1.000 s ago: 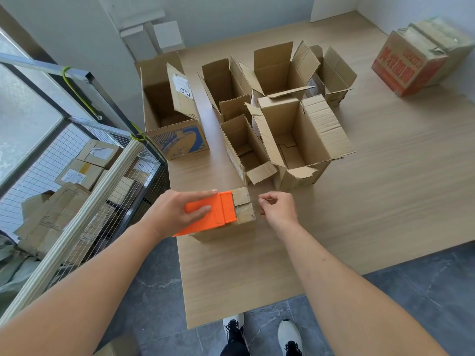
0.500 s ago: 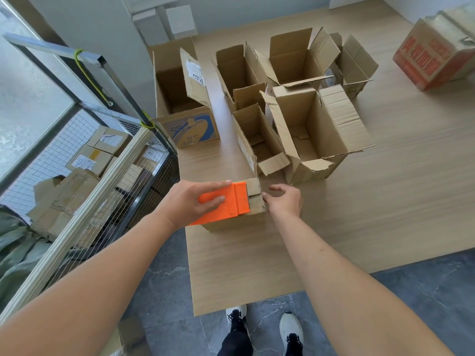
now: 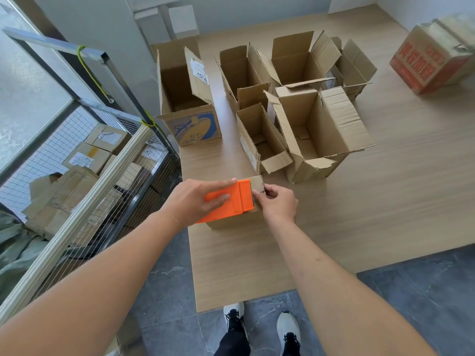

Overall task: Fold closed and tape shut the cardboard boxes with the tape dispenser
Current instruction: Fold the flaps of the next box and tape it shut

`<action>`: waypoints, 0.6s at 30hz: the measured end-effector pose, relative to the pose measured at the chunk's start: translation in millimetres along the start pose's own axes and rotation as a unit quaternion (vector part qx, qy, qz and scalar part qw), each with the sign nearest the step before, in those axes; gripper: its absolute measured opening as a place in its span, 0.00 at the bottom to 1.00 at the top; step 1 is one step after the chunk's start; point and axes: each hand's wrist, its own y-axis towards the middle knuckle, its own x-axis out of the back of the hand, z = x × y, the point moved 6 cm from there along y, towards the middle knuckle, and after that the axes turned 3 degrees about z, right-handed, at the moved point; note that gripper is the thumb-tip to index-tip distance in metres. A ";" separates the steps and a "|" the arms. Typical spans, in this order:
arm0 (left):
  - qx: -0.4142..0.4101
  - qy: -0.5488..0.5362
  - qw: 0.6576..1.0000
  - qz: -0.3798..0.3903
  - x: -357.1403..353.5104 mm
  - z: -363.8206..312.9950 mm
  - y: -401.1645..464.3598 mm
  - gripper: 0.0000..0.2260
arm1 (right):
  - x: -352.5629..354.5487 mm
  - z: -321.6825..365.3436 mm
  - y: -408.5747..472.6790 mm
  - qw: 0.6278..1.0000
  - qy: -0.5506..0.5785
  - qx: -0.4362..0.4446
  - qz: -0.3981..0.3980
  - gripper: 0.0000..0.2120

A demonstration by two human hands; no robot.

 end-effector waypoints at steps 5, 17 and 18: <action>-0.006 0.001 1.000 0.012 0.5 2.6 0.8 0.20 | -0.9 6.1 -4.6 0.999 -0.031 -0.012 -0.027 0.12; 0.025 -0.015 0.998 0.064 25.8 37.6 -5.9 0.18 | -0.1 7.9 -5.0 0.998 -0.031 -0.017 -0.051 0.09; 0.033 -0.024 0.997 0.065 32.4 46.4 -10.2 0.18 | 0.9 8.4 -4.9 0.998 -0.032 -0.019 -0.055 0.09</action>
